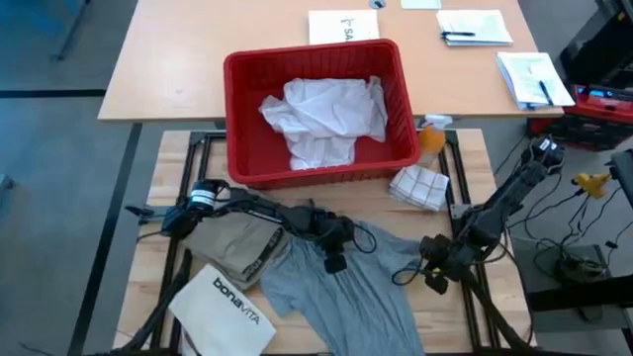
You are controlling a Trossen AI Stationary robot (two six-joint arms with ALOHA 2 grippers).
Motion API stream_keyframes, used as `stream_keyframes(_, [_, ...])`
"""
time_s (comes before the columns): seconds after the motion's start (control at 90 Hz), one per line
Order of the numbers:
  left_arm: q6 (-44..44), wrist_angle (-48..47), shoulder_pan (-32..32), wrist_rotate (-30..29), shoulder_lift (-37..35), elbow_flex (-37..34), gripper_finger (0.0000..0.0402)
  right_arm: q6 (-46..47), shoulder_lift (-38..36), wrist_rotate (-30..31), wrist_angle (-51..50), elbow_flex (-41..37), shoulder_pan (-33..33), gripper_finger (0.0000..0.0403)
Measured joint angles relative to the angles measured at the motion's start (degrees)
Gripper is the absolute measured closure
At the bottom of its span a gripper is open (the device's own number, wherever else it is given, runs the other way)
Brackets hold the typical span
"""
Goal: Fold laundry
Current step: Fold the gray shirt
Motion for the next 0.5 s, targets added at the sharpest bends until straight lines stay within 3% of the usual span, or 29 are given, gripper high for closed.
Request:
stream_keyframes(0.122, [0.00,0.23,0.00,0.02,0.00,-0.02,0.0402,-3.82,1.77,0.09,8.60,0.07,0.05,0.0403])
stream_keyframes(0.333, [0.00,1.84,0.00,0.02,0.02,-0.09,0.0402,0.49,8.09,-4.93,-3.52,-0.07,0.42,0.0396])
stream_keyframes(0.5, [0.00,1.88,0.00,0.05,0.02,-0.09,0.0402,-1.48,8.33,-4.81,4.30,2.50,0.54,0.0308])
